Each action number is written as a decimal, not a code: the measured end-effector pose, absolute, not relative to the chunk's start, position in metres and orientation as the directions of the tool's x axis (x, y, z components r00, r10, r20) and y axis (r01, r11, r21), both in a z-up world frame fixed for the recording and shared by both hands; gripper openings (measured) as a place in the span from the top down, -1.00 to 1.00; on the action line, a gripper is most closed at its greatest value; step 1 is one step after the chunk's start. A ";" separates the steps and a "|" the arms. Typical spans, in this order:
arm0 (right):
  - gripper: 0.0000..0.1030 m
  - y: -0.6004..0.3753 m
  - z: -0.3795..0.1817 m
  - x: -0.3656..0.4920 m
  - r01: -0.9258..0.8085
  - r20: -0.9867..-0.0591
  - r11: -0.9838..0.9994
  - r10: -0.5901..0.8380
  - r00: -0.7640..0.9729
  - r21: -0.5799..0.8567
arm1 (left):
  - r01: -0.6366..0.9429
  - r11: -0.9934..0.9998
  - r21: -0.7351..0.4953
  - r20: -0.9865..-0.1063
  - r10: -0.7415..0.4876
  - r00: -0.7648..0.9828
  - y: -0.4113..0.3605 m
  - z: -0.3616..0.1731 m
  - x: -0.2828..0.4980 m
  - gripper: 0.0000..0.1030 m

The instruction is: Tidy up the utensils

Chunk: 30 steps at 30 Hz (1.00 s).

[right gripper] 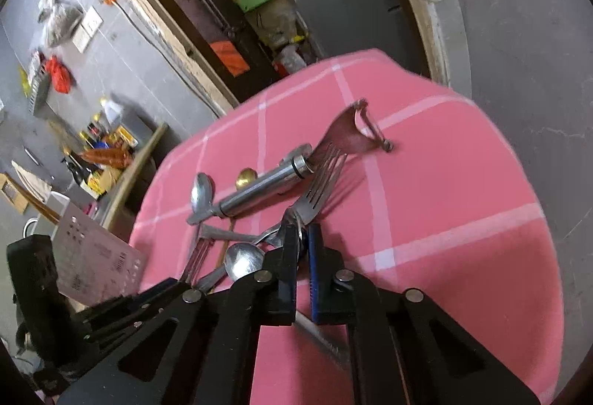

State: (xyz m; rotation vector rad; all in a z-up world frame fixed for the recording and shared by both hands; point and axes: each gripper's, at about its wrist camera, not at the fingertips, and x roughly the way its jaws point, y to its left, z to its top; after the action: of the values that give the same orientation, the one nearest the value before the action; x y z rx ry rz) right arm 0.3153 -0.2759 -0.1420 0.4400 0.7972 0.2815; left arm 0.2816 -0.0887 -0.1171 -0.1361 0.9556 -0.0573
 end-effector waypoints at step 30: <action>0.94 -0.314 0.031 0.236 0.044 -0.391 0.990 0.012 0.920 0.135 | 0.108 0.897 -0.429 -0.571 -0.362 0.737 -0.062 -0.036 0.213 0.86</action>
State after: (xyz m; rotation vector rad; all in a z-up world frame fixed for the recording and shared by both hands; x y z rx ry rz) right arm 0.2365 -0.3143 0.0306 0.1422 0.4022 -0.0164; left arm 0.2132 -0.0617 -0.0364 -0.3857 0.6979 -0.2647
